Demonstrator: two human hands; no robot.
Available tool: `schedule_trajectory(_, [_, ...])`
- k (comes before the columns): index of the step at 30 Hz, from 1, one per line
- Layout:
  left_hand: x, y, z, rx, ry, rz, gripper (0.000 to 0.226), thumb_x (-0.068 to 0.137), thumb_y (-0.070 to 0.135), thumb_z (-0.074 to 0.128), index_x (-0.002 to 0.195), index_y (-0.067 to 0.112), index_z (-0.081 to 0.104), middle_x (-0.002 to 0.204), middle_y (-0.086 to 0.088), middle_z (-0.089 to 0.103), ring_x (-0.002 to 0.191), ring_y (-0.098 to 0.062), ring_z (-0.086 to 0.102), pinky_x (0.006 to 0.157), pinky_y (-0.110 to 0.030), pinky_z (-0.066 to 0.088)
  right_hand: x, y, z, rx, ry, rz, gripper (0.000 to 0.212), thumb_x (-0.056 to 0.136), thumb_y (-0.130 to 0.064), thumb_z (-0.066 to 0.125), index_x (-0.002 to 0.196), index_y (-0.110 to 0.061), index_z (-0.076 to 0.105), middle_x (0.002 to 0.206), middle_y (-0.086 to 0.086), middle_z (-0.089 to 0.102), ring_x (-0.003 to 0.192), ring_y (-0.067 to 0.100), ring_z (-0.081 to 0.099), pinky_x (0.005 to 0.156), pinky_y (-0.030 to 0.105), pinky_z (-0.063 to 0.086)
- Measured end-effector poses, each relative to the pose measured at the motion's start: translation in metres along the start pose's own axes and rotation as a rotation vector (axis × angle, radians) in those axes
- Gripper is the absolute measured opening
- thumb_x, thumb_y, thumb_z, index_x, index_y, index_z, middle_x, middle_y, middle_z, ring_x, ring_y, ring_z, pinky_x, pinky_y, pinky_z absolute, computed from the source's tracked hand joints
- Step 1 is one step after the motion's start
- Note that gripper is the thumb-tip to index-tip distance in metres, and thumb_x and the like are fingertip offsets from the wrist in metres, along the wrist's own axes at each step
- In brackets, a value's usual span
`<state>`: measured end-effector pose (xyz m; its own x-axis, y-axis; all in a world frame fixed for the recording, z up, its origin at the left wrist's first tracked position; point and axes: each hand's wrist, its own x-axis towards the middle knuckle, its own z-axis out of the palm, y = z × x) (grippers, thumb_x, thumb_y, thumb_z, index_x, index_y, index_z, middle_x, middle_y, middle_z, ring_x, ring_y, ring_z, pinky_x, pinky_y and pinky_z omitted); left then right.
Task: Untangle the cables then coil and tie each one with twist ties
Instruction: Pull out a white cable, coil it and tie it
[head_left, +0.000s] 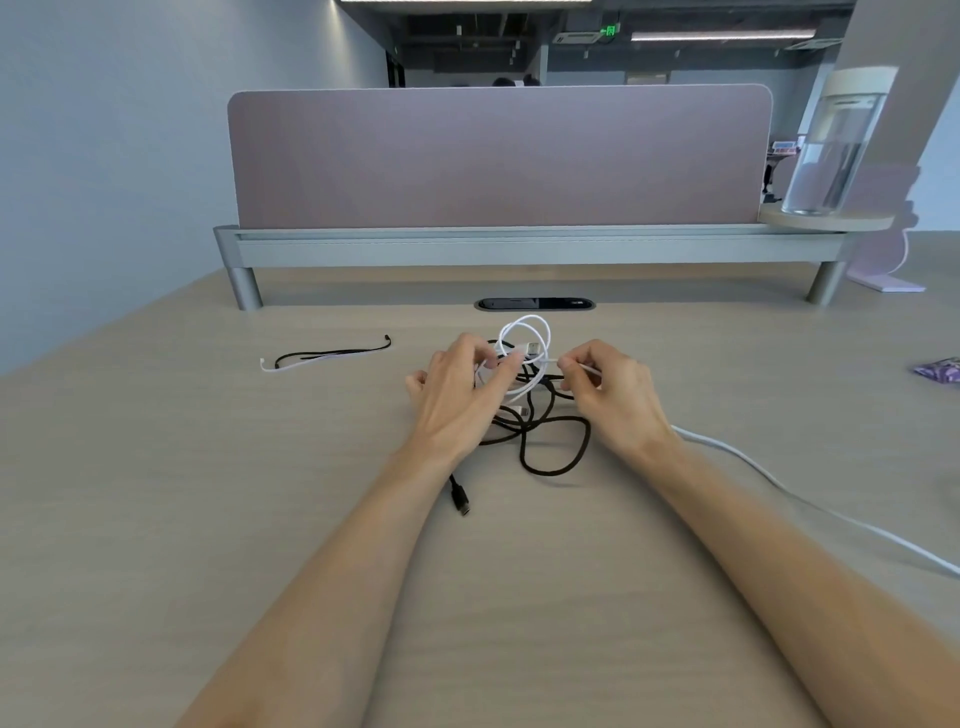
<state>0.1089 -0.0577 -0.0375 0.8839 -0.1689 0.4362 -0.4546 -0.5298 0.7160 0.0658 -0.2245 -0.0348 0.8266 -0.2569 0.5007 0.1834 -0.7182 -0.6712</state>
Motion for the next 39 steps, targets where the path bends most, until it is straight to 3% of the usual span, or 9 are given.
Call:
schedule_trajectory(4, [0.005, -0.003, 0.003, -0.012, 0.052, -0.092, 0.043, 0.086, 0.061, 0.053, 0.124, 0.041, 0.048, 0.078, 0.010, 0.058, 0.093, -0.009, 0.050, 0.084, -0.034, 0.022, -0.004, -0.004, 0.001, -0.047, -0.040, -0.078, 0.010, 0.095, -0.023, 0.056, 0.088, -0.019, 0.063, 0.073, -0.007, 0.068, 0.072, 0.018, 0.063, 0.070, 0.032, 0.047])
schedule_trajectory(7, [0.006, -0.005, 0.003, 0.061, 0.064, -0.097, 0.022, 0.085, 0.050, 0.058, 0.095, 0.032, 0.067, 0.064, 0.006, 0.054, 0.082, -0.014, 0.055, 0.080, -0.037, 0.026, -0.005, -0.005, 0.002, -0.055, -0.076, -0.124, 0.009, 0.095, -0.022, 0.056, 0.089, -0.019, 0.063, 0.071, -0.007, 0.066, 0.069, 0.017, 0.061, 0.071, 0.033, 0.048])
schedule_trajectory(11, [0.005, -0.003, 0.001, -0.005, 0.056, -0.166, 0.010, 0.084, 0.035, 0.060, 0.088, 0.028, 0.066, 0.076, 0.008, 0.063, 0.082, -0.012, 0.055, 0.088, -0.034, 0.029, -0.004, 0.000, 0.003, -0.107, -0.064, -0.108, 0.011, 0.095, -0.025, 0.055, 0.088, -0.021, 0.062, 0.074, -0.006, 0.068, 0.072, 0.018, 0.062, 0.073, 0.038, 0.051])
schedule_trajectory(17, [0.007, -0.007, 0.003, 0.139, -0.077, -0.129, 0.022, 0.086, 0.043, 0.060, 0.082, 0.021, 0.065, 0.070, 0.007, 0.053, 0.087, -0.016, 0.055, 0.082, -0.036, 0.029, -0.003, 0.002, 0.001, -0.131, -0.045, -0.065, 0.013, 0.095, -0.026, 0.055, 0.088, -0.019, 0.063, 0.074, -0.005, 0.069, 0.074, 0.018, 0.063, 0.072, 0.034, 0.049])
schedule_trajectory(20, [0.008, -0.009, 0.002, 0.125, -0.090, -0.120, 0.023, 0.083, 0.040, 0.066, 0.068, 0.028, 0.053, 0.075, 0.010, 0.051, 0.082, -0.015, 0.051, 0.081, -0.036, 0.035, -0.002, 0.002, 0.001, -0.133, -0.040, -0.052, 0.013, 0.095, -0.026, 0.055, 0.087, -0.019, 0.063, 0.074, -0.007, 0.069, 0.072, 0.015, 0.061, 0.071, 0.031, 0.046])
schedule_trajectory(26, [0.010, -0.011, -0.001, -0.173, 0.045, -0.154, 0.017, 0.089, 0.038, 0.062, 0.081, 0.023, 0.060, 0.072, 0.006, 0.060, 0.075, -0.018, 0.059, 0.065, -0.030, 0.042, 0.003, 0.009, 0.002, -0.142, -0.016, 0.057, 0.013, 0.093, -0.029, 0.055, 0.082, -0.026, 0.062, 0.072, -0.013, 0.067, 0.083, 0.018, 0.062, 0.080, 0.037, 0.051])
schedule_trajectory(32, [0.010, -0.017, -0.007, -0.052, 0.193, -0.208, 0.012, 0.092, 0.032, 0.059, 0.090, 0.020, 0.061, 0.065, 0.008, 0.053, 0.072, -0.019, 0.056, 0.063, -0.030, 0.039, 0.006, 0.014, -0.007, -0.121, 0.046, 0.141, 0.014, 0.092, -0.026, 0.053, 0.086, -0.024, 0.065, 0.083, -0.006, 0.071, 0.089, 0.021, 0.061, 0.079, 0.038, 0.051])
schedule_trajectory(35, [0.011, -0.019, -0.005, 0.020, 0.151, -0.183, 0.014, 0.096, 0.032, 0.052, 0.091, 0.024, 0.063, 0.072, 0.008, 0.057, 0.080, -0.023, 0.060, 0.065, -0.031, 0.044, 0.004, 0.011, -0.011, -0.083, 0.074, 0.130, 0.015, 0.093, -0.023, 0.052, 0.085, -0.021, 0.065, 0.074, -0.011, 0.068, 0.082, 0.017, 0.061, 0.075, 0.033, 0.050])
schedule_trajectory(39, [0.010, -0.016, -0.004, 0.017, 0.157, -0.002, 0.039, 0.091, 0.011, 0.046, 0.125, 0.025, 0.058, 0.117, 0.002, 0.048, 0.119, -0.016, 0.039, 0.098, -0.023, 0.032, 0.001, 0.004, -0.012, 0.102, 0.076, 0.115, 0.013, 0.094, -0.015, 0.051, 0.087, -0.015, 0.062, 0.077, -0.010, 0.071, 0.062, 0.007, 0.068, 0.066, 0.021, 0.049])
